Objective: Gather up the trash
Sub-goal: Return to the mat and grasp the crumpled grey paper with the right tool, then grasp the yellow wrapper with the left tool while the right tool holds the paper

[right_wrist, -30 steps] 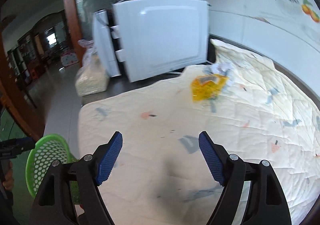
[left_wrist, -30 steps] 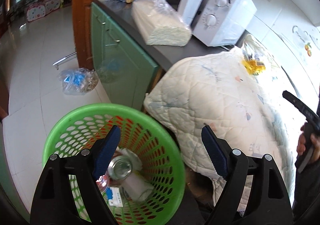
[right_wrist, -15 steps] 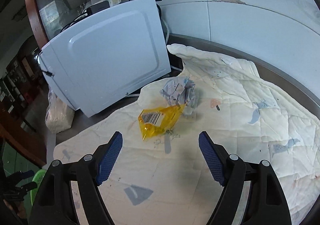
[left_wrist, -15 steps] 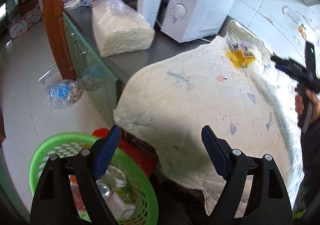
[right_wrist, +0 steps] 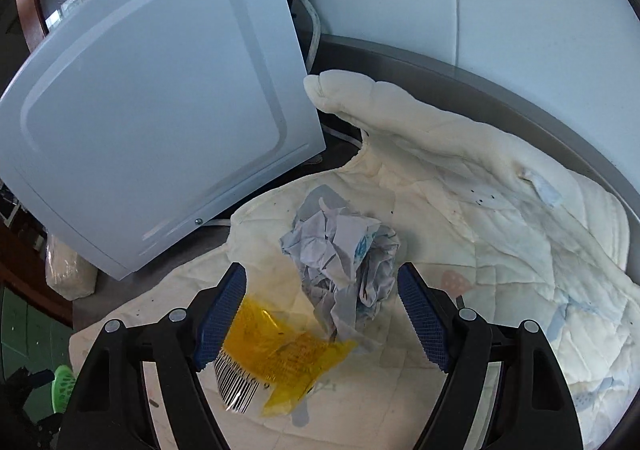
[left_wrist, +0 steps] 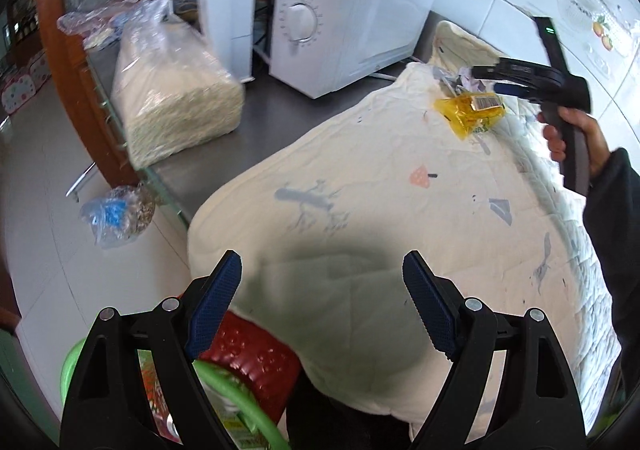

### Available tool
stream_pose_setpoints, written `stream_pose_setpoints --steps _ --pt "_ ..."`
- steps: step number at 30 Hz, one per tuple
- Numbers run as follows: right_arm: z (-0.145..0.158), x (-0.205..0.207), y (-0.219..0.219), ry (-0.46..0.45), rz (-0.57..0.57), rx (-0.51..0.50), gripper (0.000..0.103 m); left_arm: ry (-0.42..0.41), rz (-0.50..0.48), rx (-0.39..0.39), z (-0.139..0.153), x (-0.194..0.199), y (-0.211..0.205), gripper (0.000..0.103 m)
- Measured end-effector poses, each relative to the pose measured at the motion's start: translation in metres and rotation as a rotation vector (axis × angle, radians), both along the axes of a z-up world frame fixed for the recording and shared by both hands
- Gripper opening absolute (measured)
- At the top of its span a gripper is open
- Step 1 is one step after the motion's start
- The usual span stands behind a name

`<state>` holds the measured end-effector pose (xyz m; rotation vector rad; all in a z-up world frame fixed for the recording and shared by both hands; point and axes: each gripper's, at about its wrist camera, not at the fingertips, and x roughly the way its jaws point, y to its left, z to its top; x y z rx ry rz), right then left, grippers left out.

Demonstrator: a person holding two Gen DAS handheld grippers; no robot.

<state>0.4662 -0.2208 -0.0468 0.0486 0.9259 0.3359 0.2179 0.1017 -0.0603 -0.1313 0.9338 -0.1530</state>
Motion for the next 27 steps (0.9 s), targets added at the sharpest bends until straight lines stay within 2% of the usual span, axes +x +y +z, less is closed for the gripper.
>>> stream_pose_setpoints --steps 7,9,10,12,13,14,16,19,27 --pt "-0.02 0.025 0.012 0.031 0.008 -0.086 0.075 -0.006 -0.059 0.019 0.004 0.02 -0.025 0.082" --pt "-0.023 0.025 0.009 0.037 0.003 -0.099 0.071 -0.009 -0.076 0.024 0.005 0.023 -0.032 0.082" --pt "-0.026 0.026 0.008 0.053 0.006 -0.094 0.064 -0.011 -0.085 0.028 0.005 0.025 -0.036 0.082" --pt "-0.031 0.026 0.005 0.069 0.005 -0.103 0.063 -0.012 -0.101 0.028 0.005 0.032 -0.041 0.082" --pt "-0.032 0.025 0.003 0.063 0.005 -0.102 0.059 -0.013 -0.106 0.026 0.005 0.035 -0.044 0.082" --pt "-0.032 0.023 0.001 0.051 0.001 -0.089 0.051 -0.014 -0.11 0.025 0.005 0.038 -0.046 0.082" --pt "-0.03 0.02 -0.003 0.049 -0.002 -0.059 0.048 -0.018 -0.132 0.021 0.005 0.043 -0.05 0.082" --pt "-0.023 0.01 -0.005 0.023 0.007 -0.065 0.042 -0.025 -0.161 0.014 0.006 0.052 -0.058 0.082" --pt "0.008 -0.034 -0.026 -0.047 0.007 -0.044 0.039 -0.095 -0.269 0.002 0.021 0.08 -0.096 0.082"
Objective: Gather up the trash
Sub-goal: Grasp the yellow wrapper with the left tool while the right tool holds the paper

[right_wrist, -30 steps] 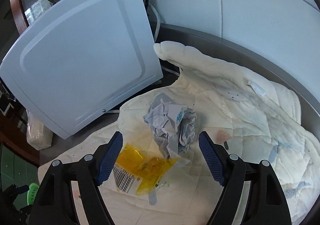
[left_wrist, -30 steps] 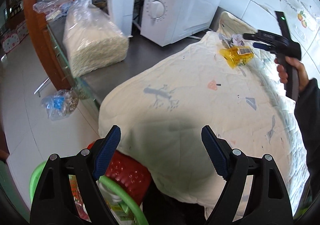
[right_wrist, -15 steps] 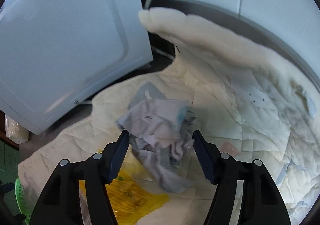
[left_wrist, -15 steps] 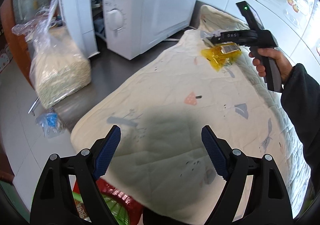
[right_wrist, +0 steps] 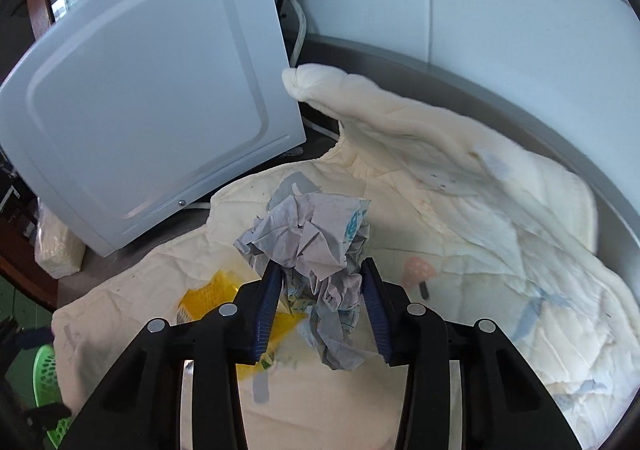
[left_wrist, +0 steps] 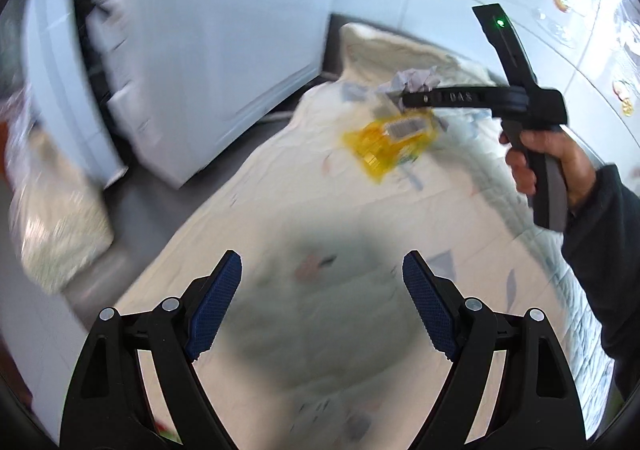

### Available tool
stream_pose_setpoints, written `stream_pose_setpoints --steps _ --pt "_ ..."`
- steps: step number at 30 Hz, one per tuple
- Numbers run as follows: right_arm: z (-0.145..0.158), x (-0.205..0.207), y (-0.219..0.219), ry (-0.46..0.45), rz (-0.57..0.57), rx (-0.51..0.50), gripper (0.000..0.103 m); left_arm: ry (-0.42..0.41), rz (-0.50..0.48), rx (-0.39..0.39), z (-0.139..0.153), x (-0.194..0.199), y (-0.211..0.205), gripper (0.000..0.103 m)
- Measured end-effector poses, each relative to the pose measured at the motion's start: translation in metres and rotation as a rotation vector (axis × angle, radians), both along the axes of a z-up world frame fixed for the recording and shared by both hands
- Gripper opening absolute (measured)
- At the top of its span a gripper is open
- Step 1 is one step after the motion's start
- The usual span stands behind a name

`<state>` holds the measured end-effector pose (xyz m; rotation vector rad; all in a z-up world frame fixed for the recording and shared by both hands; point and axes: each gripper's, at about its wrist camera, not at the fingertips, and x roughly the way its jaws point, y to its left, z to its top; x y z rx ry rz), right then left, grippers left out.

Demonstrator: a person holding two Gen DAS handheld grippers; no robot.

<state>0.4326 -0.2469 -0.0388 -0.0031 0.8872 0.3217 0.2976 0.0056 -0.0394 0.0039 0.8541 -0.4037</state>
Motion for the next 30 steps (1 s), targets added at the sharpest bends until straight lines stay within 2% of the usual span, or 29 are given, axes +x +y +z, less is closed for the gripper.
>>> stream_pose_setpoints --steps 3,8,13,16,19,24,30 --pt "0.014 -0.023 -0.016 -0.015 -0.004 0.028 0.039 -0.019 -0.048 0.006 0.003 0.015 -0.019 0.081" --pt "0.03 -0.042 -0.035 -0.049 -0.009 0.041 0.039 -0.064 -0.138 0.059 -0.001 0.04 -0.052 0.081" --pt "0.041 -0.062 -0.049 -0.068 -0.013 0.033 0.04 -0.039 -0.18 -0.006 -0.006 0.056 -0.071 0.084" --pt "0.043 -0.068 -0.055 -0.076 -0.014 0.032 0.04 -0.046 -0.179 -0.002 -0.008 0.058 -0.085 0.093" --pt "0.045 -0.072 -0.058 -0.082 -0.015 0.038 0.04 -0.043 -0.189 0.005 -0.009 0.064 -0.097 0.096" --pt "0.042 -0.072 -0.063 -0.082 -0.022 0.057 0.04 -0.062 -0.168 0.057 -0.014 0.081 -0.115 0.098" --pt "0.041 -0.075 -0.065 -0.084 -0.017 0.073 0.04 -0.023 -0.15 0.094 -0.03 0.105 -0.132 0.097"
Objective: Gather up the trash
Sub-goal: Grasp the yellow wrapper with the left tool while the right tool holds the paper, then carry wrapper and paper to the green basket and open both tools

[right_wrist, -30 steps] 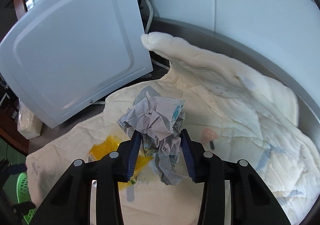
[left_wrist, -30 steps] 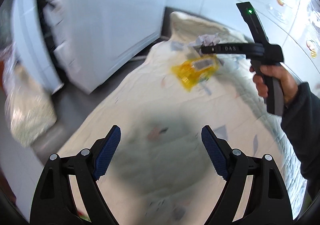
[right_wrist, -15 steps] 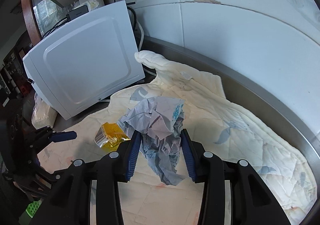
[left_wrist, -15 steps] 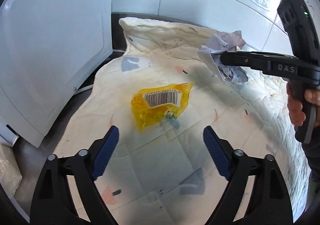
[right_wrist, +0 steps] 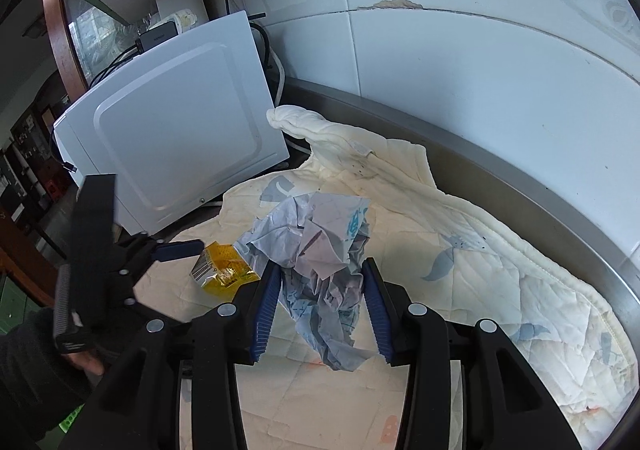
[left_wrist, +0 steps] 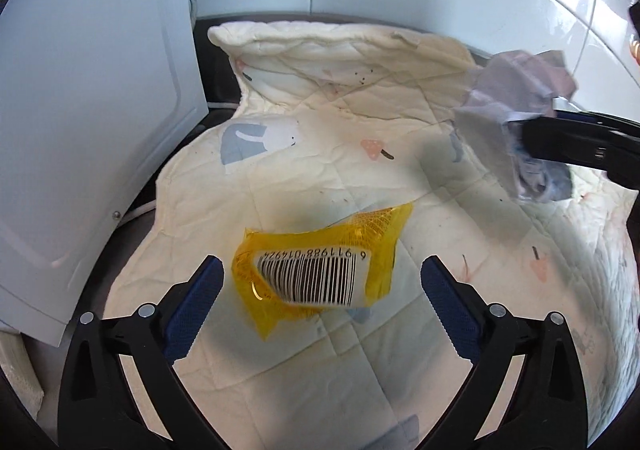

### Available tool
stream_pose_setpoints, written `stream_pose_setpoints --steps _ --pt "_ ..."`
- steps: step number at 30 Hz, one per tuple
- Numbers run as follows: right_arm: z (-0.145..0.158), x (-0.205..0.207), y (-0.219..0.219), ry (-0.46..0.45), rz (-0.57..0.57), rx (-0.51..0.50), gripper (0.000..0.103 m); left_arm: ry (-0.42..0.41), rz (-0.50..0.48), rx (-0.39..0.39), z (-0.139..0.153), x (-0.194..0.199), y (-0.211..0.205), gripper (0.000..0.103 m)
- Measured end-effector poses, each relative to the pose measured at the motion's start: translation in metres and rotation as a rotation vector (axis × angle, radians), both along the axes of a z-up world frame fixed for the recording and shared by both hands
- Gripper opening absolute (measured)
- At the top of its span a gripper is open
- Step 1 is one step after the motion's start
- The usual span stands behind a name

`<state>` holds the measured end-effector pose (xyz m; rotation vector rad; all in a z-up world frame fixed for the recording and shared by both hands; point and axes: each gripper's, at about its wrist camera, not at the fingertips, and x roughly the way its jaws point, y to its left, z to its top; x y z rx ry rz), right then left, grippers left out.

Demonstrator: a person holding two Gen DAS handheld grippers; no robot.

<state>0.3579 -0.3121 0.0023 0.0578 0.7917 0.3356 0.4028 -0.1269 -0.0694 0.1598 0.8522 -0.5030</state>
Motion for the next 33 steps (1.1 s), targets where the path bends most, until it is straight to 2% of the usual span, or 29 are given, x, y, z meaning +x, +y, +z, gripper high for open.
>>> stream_pose_setpoints --steps 2,3,4,5,7,10,13,19,26,28,33 --pt "0.001 -0.002 -0.001 -0.003 0.003 0.003 0.041 0.01 0.007 0.001 -0.006 0.005 -0.003 0.096" --pt "0.0 -0.003 -0.001 -0.003 0.004 0.005 0.041 0.017 0.015 -0.003 -0.008 0.006 -0.003 0.088" --pt "0.0 -0.004 -0.001 -0.002 0.006 0.005 0.041 0.029 0.014 -0.015 -0.01 0.007 -0.003 0.075" --pt "0.0 -0.006 -0.002 -0.003 0.006 0.005 0.041 0.047 0.012 -0.029 -0.011 0.008 -0.002 0.072" --pt "0.0 -0.009 -0.002 -0.001 0.009 0.009 0.041 0.034 0.021 -0.029 -0.011 0.006 -0.001 0.063" --pt "0.001 -0.015 -0.002 -0.004 0.01 0.015 0.041 0.016 0.022 -0.053 -0.005 -0.002 0.005 0.055" --pt "0.002 -0.024 -0.001 -0.001 0.011 0.025 0.041 0.011 0.037 -0.08 0.005 -0.014 0.012 0.051" --pt "0.01 -0.057 0.008 -0.015 0.031 0.036 0.041 -0.029 0.08 -0.142 0.037 -0.056 0.042 0.05" --pt "0.021 -0.111 0.039 -0.044 0.089 0.051 0.041 -0.106 0.155 -0.175 0.073 -0.137 0.101 0.048" --pt "0.025 -0.127 0.054 -0.057 0.118 0.057 0.041 -0.152 0.2 -0.2 0.081 -0.164 0.121 0.048" --pt "0.03 -0.171 0.102 -0.093 0.21 0.061 0.041 -0.19 0.297 -0.232 0.091 -0.234 0.179 0.048"
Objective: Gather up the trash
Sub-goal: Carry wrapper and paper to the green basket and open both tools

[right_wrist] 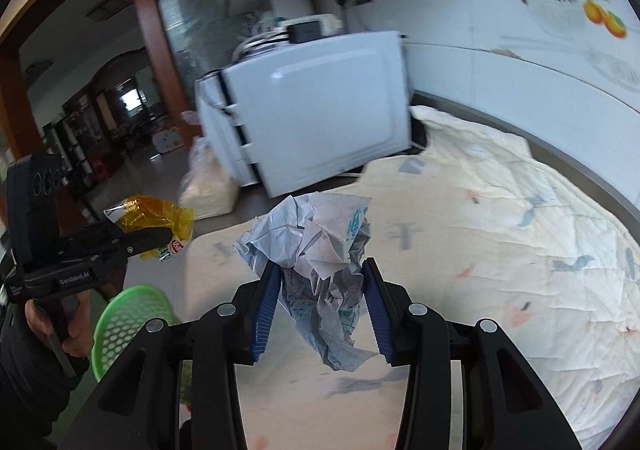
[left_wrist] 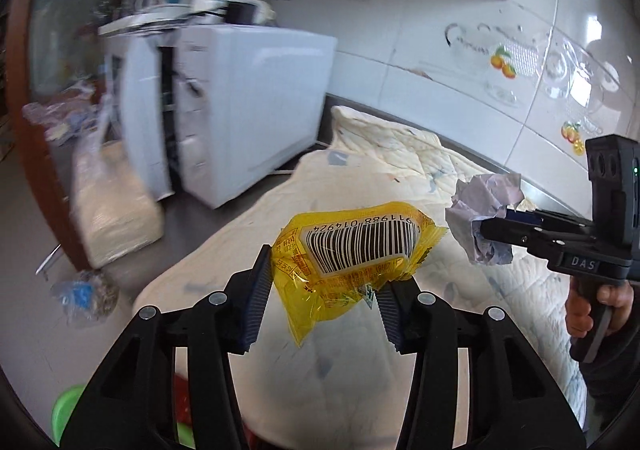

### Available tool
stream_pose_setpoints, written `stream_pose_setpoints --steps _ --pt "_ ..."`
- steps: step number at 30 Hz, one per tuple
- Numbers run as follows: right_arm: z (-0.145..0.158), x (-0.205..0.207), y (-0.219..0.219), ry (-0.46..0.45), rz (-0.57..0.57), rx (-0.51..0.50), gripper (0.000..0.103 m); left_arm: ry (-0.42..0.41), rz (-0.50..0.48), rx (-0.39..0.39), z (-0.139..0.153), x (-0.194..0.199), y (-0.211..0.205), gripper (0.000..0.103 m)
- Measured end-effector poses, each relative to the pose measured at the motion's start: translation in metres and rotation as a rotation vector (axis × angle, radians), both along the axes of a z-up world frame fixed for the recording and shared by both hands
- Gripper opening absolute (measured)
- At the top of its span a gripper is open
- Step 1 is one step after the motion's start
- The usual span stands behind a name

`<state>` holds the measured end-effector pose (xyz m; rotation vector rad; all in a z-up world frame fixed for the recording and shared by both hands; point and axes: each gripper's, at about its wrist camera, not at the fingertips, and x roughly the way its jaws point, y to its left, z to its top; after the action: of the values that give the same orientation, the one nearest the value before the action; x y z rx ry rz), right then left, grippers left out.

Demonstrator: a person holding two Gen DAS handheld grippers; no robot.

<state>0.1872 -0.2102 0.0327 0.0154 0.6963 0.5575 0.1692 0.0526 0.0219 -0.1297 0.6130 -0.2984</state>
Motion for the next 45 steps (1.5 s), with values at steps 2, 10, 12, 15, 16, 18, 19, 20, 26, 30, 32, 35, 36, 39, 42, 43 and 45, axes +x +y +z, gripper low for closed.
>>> stream_pose_setpoints --steps 2,10,12,15,16,18,19,20,26,30,32,35,36,39,42,43,45 --pt "0.001 -0.017 0.022 -0.021 0.04 -0.008 0.041 -0.004 0.051 0.012 -0.001 -0.025 0.022 0.048" --pt "-0.01 -0.083 0.113 -0.04 0.232 -0.011 0.041 0.01 0.25 0.026 -0.017 -0.114 0.1 0.048" --pt "-0.015 -0.097 0.137 -0.026 0.275 -0.006 0.041 0.032 0.302 0.024 -0.027 -0.131 0.118 0.048" --pt "-0.025 -0.118 0.17 -0.016 0.329 -0.02 0.041 0.073 0.385 0.023 -0.046 -0.151 0.144 0.048" --pt "-0.03 -0.125 0.181 -0.014 0.347 -0.027 0.041 0.087 0.406 0.013 -0.052 -0.158 0.152 0.048" --pt "-0.038 -0.136 0.201 -0.01 0.375 -0.04 0.041 0.113 0.441 0.01 -0.064 -0.167 0.163 0.048" --pt "-0.042 -0.14 0.21 0.001 0.391 -0.042 0.041 0.127 0.456 0.01 -0.069 -0.171 0.167 0.048" --pt "-0.046 -0.142 0.218 0.005 0.399 -0.047 0.041 0.148 0.474 0.002 -0.077 -0.175 0.174 0.048" --pt "-0.074 -0.143 0.265 0.07 0.433 -0.051 0.044 0.212 0.532 -0.047 -0.105 -0.189 0.198 0.048" --pt "-0.094 -0.137 0.285 0.11 0.445 -0.055 0.048 0.239 0.553 -0.058 -0.119 -0.196 0.205 0.049" --pt "-0.104 -0.135 0.297 0.122 0.444 -0.068 0.052 0.253 0.567 -0.072 -0.125 -0.199 0.21 0.049" --pt "-0.119 -0.131 0.307 0.146 0.438 -0.077 0.061 0.265 0.58 -0.089 -0.131 -0.203 0.217 0.049" --pt "-0.122 -0.129 0.308 0.155 0.439 -0.072 0.065 0.269 0.582 -0.092 -0.133 -0.204 0.219 0.05" --pt "-0.127 -0.126 0.306 0.154 0.435 -0.068 0.073 0.276 0.59 -0.094 -0.137 -0.203 0.224 0.051" --pt "-0.125 -0.13 0.304 0.161 0.444 -0.059 0.073 0.286 0.59 -0.105 -0.14 -0.197 0.227 0.051" --pt "-0.123 -0.132 0.302 0.157 0.449 -0.057 0.075 0.289 0.591 -0.104 -0.141 -0.195 0.228 0.051" --pt "-0.117 -0.134 0.297 0.143 0.451 -0.049 0.078 0.292 0.593 -0.105 -0.143 -0.189 0.23 0.051"
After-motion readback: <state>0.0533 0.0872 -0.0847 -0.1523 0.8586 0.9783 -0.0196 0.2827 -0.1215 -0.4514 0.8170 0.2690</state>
